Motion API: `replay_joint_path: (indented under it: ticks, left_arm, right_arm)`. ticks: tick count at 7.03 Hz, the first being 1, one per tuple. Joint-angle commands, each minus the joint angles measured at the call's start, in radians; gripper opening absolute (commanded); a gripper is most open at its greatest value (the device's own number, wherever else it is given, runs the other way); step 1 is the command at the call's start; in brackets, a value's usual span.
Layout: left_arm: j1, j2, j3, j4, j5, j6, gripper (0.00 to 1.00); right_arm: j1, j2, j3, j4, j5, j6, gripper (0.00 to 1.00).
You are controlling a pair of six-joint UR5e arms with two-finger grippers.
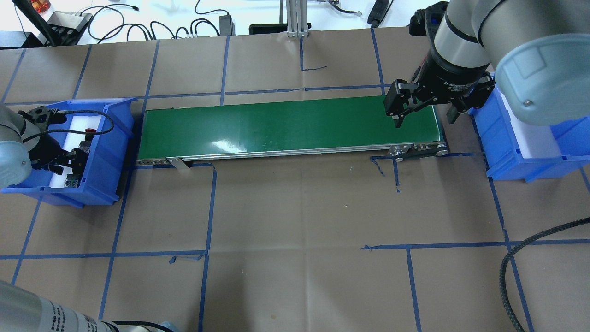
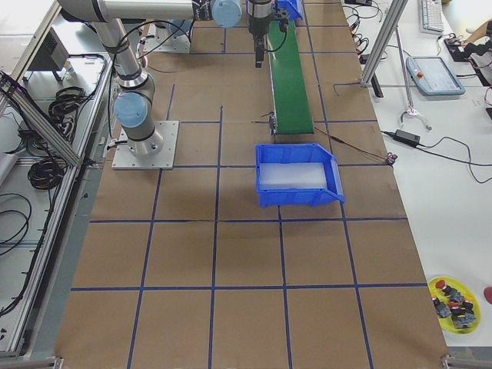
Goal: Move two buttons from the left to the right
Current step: 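Lift the yellow button and carry it over the conveyor belt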
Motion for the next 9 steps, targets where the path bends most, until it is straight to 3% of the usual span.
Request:
replay_joint_path:
  ticks: [1, 3, 4, 6, 9]
  left_arm:
    - [-0.002, -0.005, 0.002, 0.001, -0.001, -0.004, 0.59]
    - [-0.002, -0.004, 0.008, -0.014, 0.002, -0.019, 0.22]
    - [-0.003, 0.009, 0.012, -0.02, 0.004, -0.02, 0.09]
    - [-0.009, 0.05, 0.06, -0.095, 0.002, -0.019, 0.04]
    - [-0.011, 0.101, 0.271, -0.403, 0.002, -0.017, 0.04]
  right_arm:
    - [-0.001, -0.002, -0.002, 0.0, 0.0, 0.0, 1.0]
    - [-0.001, -0.003, 0.0, 0.002, 0.0, 0.0, 1.0]
    - [-0.001, -0.003, 0.001, 0.002, 0.0, 0.0, 1.0]
    - [-0.001, -0.009, 0.0, 0.002, 0.001, 0.0, 1.0]
    - [-0.001, -0.015, -0.005, 0.002, 0.003, 0.0, 1.0]
